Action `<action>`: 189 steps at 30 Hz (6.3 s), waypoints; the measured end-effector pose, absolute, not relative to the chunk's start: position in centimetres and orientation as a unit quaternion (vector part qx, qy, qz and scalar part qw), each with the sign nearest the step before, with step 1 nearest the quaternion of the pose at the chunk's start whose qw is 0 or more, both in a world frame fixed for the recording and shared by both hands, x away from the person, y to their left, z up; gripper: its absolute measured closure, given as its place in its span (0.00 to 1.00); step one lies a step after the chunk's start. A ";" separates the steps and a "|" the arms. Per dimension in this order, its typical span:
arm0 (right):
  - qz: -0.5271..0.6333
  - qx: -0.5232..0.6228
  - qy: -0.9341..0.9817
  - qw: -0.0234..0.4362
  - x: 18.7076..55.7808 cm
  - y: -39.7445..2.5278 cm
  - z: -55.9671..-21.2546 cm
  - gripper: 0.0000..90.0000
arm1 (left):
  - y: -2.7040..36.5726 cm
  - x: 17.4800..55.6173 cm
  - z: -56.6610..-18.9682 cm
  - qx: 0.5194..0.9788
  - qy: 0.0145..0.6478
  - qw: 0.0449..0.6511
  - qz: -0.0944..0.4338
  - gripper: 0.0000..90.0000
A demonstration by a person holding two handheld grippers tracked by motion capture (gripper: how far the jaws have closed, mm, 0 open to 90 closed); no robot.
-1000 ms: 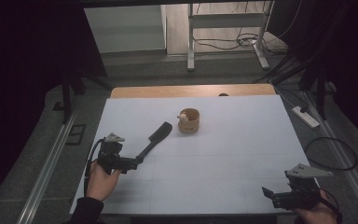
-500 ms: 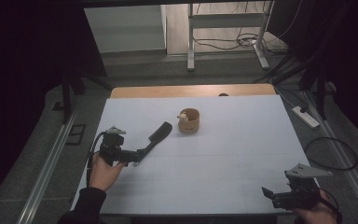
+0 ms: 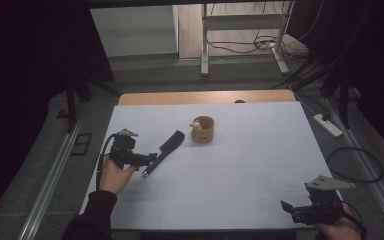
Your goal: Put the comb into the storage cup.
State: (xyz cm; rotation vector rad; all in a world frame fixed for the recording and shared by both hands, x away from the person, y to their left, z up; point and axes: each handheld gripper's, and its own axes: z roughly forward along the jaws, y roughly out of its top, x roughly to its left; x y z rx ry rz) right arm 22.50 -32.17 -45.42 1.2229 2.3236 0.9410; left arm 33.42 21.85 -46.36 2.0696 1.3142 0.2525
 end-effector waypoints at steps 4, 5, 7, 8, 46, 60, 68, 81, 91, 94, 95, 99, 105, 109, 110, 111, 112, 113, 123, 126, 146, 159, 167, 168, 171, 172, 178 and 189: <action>0.332 0.432 0.820 0.175 22.5 -32.2 -45.4 0.00 | 21.7 34.0 -46.3 0.793 0.503 0.330 0.097 0.00; 0.332 0.432 0.820 0.175 22.5 -32.2 -45.4 0.00 | 21.7 34.2 -46.3 0.794 0.503 0.329 0.097 0.00; 0.332 0.432 0.820 0.175 22.5 -32.2 -45.4 0.00 | 21.6 34.5 -46.3 0.795 0.502 0.327 0.096 0.00; 0.331 0.432 0.820 0.175 22.5 -32.2 -45.4 0.00 | 21.4 34.8 -46.4 0.797 0.500 0.325 0.096 0.00; 0.326 0.425 0.826 0.175 22.5 -32.0 -45.5 0.00 | 21.1 36.6 -48.0 0.805 0.518 0.279 0.072 0.98; 0.323 0.424 0.828 0.175 22.5 -31.9 -45.5 0.00 | 21.2 36.6 -50.7 0.821 0.517 0.235 0.054 0.98; 0.322 0.423 0.829 0.175 22.5 -31.9 -45.5 0.00 | 21.4 36.4 -51.4 0.823 0.519 0.226 0.041 0.98; 0.319 0.420 0.831 0.176 22.5 -31.8 -45.5 0.00 | 20.2 35.9 -51.7 0.825 0.520 0.219 0.027 0.98; 0.316 0.420 0.832 0.176 22.5 -31.8 -45.6 0.00 | 19.5 35.7 -51.5 0.826 0.519 0.217 0.027 0.98; 0.316 0.420 0.832 0.176 22.5 -31.8 -45.6 0.00 | 19.7 35.6 -51.2 0.822 0.522 0.224 0.034 0.98; 0.316 0.420 0.832 0.176 22.5 -31.8 -45.6 0.00 | 19.9 35.4 -50.7 0.817 0.526 0.232 0.041 0.98; 0.316 0.420 0.833 0.175 22.5 -31.8 -45.6 0.00 | 20.1 35.1 -50.1 0.811 0.530 0.243 0.045 0.93; 0.316 0.419 0.832 0.177 22.5 -31.7 -45.6 0.00 | 20.0 34.7 -49.5 0.806 0.535 0.249 0.052 0.79; 0.316 0.419 0.833 0.177 22.5 -31.7 -45.6 0.00 | 19.8 34.6 -49.2 0.804 0.536 0.251 0.057 0.64; 0.316 0.419 0.833 0.177 22.5 -31.7 -45.6 0.00 | 19.7 34.6 -49.1 0.804 0.536 0.251 0.060 0.60; 0.316 0.419 0.833 0.177 22.5 -31.7 -45.6 0.00 | 19.7 34.6 -49.0 0.803 0.536 0.253 0.061 0.54; 0.316 0.419 0.833 0.177 22.5 -31.7 -45.6 0.00 | 19.7 34.6 -48.9 0.804 0.534 0.255 0.064 0.49; 0.316 0.419 0.833 0.177 22.5 -31.7 -45.6 0.00 | 19.7 34.6 -48.9 0.803 0.534 0.257 0.066 0.46; 0.314 0.418 0.834 0.177 22.5 -31.7 -45.6 0.00 | 19.5 35.1 -48.3 0.804 0.532 0.261 0.052 0.10; 0.314 0.418 0.834 0.177 22.5 -31.7 -45.6 0.00 | 19.2 35.2 -48.1 0.810 0.523 0.261 0.051 0.05; 0.311 0.419 0.835 0.176 22.5 -31.6 -45.6 0.00 | 16.4 36.1 -48.8 0.841 0.484 0.231 0.071 0.00; 0.312 0.417 0.836 0.175 22.5 -31.7 -45.6 0.00 | 15.5 36.6 -51.6 0.859 0.474 0.180 0.073 0.00; 0.313 0.416 0.836 0.175 22.5 -31.6 -45.6 0.00 | 15.4 36.7 -52.6 0.861 0.477 0.164 0.065 0.00; 0.312 0.416 0.836 0.175 22.5 -31.6 -45.6 0.00 | 15.4 36.7 -52.7 0.860 0.479 0.165 0.064 0.00; 0.312 0.417 0.836 0.174 22.5 -31.6 -45.6 0.00 | 15.3 36.8 -52.6 0.858 0.483 0.162 0.062 0.00; 0.312 0.417 0.836 0.174 22.5 -31.6 -45.6 0.00 | 15.3 36.8 -52.7 0.857 0.485 0.163 0.062 0.00; 0.312 0.417 0.836 0.175 22.5 -31.6 -45.6 0.00 | 15.3 36.8 -52.5 0.859 0.484 0.153 0.058 0.01; 0.310 0.415 0.837 0.176 22.5 -31.6 -45.6 0.00 | 16.0 36.7 -51.3 0.847 0.507 0.152 0.058 0.42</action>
